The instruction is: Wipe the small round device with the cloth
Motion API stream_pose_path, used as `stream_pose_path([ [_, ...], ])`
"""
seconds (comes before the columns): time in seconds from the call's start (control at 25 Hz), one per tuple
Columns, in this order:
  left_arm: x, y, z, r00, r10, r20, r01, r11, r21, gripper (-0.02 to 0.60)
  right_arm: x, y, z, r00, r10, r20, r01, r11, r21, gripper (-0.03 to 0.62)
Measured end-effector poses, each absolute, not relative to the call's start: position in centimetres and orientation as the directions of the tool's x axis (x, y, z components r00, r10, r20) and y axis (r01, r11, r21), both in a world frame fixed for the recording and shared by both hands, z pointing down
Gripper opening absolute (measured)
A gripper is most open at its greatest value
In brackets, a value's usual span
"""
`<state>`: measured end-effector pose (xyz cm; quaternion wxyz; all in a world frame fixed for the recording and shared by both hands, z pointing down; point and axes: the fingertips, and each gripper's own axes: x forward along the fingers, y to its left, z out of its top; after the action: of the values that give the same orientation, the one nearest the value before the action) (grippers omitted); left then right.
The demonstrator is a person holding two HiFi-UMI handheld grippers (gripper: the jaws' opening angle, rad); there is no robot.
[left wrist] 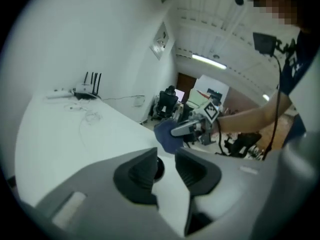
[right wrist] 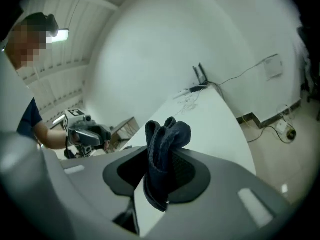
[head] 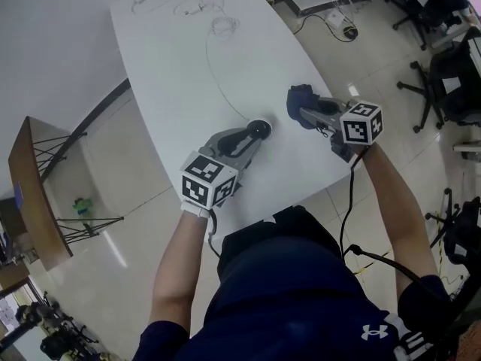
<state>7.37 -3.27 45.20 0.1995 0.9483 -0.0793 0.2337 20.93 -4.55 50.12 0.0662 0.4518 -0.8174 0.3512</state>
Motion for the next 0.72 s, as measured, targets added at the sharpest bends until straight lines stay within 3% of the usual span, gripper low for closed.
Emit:
stream_pose_path([
  [0.2, 9.3, -3.7, 47.5, 0.800, -0.123, 0.587, -0.259, -0.954, 0.153, 0.109, 15.6, -11.1, 51.4, -0.749, -0.478, 0.459, -0.662, 0.512, -0.548, 0.112],
  [0.52, 9.5, -4.6, 49.8, 0.740, -0.153, 0.655, -0.320, -0.937, 0.142, 0.091, 9.8, -13.0, 54.9, -0.831, -0.248, 0.498, -0.536, 0.594, -0.599, 0.114],
  [0.6, 9.4, -4.5, 50.1, 0.732, -0.155, 0.664, -0.327, -0.934, 0.143, 0.084, 10.2, -12.3, 55.6, -0.839, -0.236, 0.491, -0.529, 0.567, -0.632, 0.112],
  [0.72, 9.0, -4.6, 50.2, 0.729, -0.156, 0.666, -0.326, -0.936, 0.137, 0.072, 11.5, -11.2, 55.5, -0.847, -0.315, 0.428, -0.531, 0.481, -0.698, 0.112],
])
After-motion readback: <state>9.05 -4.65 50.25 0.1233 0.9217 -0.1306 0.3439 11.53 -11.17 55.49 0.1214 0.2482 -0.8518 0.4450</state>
